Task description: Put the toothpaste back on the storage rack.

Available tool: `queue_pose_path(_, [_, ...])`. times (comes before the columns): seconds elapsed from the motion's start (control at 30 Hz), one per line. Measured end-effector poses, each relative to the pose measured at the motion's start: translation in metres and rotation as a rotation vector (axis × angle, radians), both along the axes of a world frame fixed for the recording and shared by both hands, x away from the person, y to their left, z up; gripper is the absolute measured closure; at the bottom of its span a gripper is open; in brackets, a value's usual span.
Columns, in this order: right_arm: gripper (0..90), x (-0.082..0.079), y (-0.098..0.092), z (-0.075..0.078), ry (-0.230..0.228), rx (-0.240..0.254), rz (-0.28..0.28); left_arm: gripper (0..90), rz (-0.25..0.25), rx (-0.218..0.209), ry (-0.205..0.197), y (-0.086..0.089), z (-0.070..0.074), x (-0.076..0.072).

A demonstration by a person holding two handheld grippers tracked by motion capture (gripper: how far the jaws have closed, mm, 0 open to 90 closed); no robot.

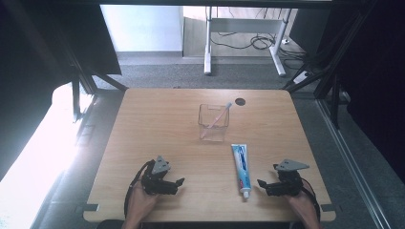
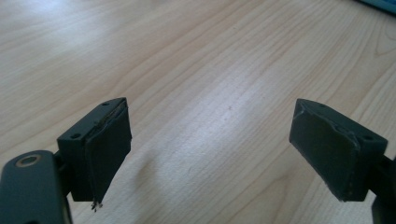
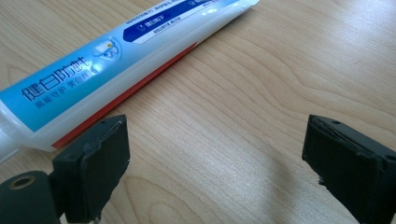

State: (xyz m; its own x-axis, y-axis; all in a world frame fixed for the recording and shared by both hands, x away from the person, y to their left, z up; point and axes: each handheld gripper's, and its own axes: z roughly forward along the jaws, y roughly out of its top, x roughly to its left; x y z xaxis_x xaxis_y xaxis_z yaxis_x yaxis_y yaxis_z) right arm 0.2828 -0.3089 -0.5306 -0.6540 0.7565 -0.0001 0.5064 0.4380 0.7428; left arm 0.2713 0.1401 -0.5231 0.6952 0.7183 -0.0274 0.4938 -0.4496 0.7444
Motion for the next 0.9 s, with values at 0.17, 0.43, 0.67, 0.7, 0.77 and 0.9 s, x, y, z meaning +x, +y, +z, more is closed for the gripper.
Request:
queue_pose_path(0.17, [11.4, 0.000, 0.000, 0.004, 0.025, -0.002, -0.006, 13.3, 0.009, -0.026, -0.007, 0.003, 0.002, 0.000])
queue_pose_path(0.43, [14.2, 0.004, 0.000, 0.014, 0.096, 0.031, -0.008, 13.2, 0.003, -0.018, 0.017, 0.004, 0.000, 0.001])
queue_pose_path(0.67, [26.2, 0.002, 0.002, 0.020, 0.156, 0.010, -0.001, 13.2, 0.002, -0.033, 0.018, 0.006, 0.000, 0.001])
queue_pose_path(0.7, [31.7, 0.002, 0.002, 0.021, 0.164, 0.011, -0.001, 13.2, 0.001, -0.032, 0.016, 0.006, 0.000, 0.001])
queue_pose_path(0.77, [42.6, 0.002, 0.002, 0.023, 0.173, 0.018, -0.017, 13.2, 0.000, -0.031, 0.018, 0.006, -0.001, 0.002])
queue_pose_path(0.9, [65.1, 0.001, 0.003, 0.029, 0.173, 0.022, 0.010, 13.2, -0.002, -0.026, 0.018, 0.007, -0.001, 0.002])
